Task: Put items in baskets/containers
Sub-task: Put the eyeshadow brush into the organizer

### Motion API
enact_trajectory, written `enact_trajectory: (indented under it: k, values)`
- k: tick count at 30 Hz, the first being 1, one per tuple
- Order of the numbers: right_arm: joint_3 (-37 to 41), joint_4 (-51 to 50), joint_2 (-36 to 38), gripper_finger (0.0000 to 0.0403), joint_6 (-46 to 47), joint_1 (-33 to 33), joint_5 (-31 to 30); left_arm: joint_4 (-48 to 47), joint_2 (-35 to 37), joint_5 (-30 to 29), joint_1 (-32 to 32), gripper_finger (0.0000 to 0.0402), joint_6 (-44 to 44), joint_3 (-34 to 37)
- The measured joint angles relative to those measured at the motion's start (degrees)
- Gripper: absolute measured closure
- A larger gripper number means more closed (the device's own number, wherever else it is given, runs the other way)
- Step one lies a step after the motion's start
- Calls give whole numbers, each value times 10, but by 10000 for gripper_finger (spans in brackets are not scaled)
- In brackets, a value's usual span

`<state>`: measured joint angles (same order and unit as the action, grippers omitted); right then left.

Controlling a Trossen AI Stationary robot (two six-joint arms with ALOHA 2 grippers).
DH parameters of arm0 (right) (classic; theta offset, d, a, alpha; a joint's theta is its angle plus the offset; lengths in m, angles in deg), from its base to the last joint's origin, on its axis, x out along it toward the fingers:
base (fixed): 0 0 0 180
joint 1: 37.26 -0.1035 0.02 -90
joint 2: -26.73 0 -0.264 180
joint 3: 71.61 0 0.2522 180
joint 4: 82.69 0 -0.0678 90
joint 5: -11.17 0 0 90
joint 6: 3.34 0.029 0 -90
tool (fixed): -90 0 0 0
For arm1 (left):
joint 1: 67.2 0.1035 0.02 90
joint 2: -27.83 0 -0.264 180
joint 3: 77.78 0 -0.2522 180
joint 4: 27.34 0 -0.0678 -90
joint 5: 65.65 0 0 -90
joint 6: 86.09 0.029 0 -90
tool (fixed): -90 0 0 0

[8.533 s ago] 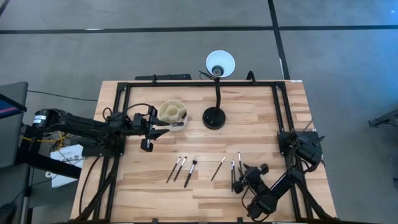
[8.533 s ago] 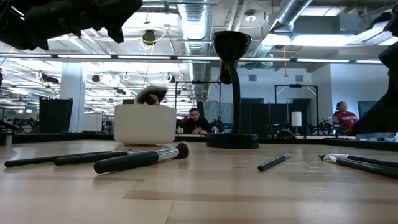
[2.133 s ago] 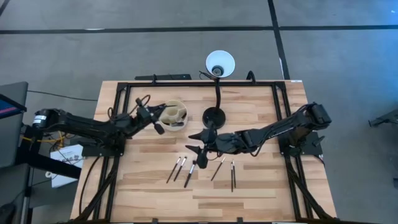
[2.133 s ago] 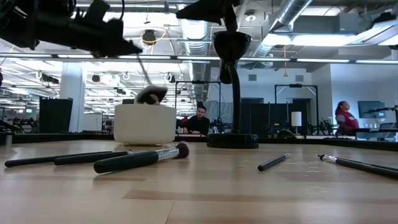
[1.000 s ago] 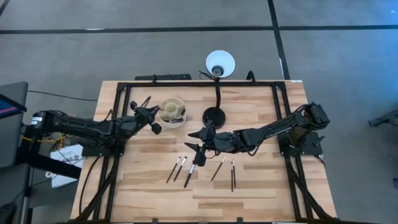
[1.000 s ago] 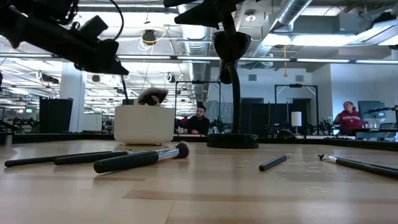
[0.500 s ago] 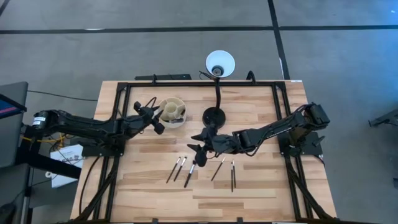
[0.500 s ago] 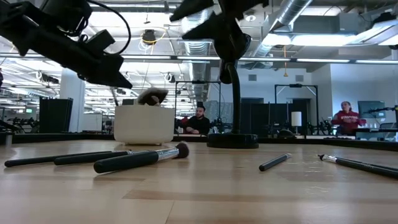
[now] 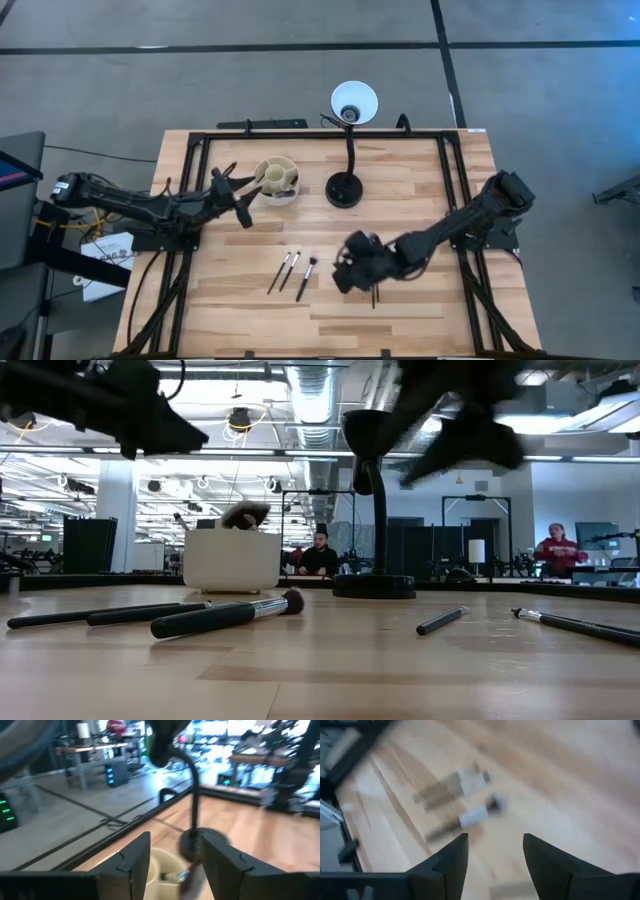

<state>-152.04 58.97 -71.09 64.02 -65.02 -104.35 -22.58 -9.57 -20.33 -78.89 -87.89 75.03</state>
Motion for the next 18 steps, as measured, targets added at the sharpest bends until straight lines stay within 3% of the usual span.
enact_trajectory:
  k: [2,9,11,18]
  values:
    - [0,-54,0,221,74,-22,20,0,8,0,-23,238,0,0]
    - [12,-172,-24,224,272,-97,-5,4,6,2,-75,242,-2,0]
    - [16,-221,-42,227,305,-112,-11,11,2,1,-79,242,-2,0]
    - [9,-221,-143,235,336,-118,-7,18,-5,6,-78,247,-6,0]
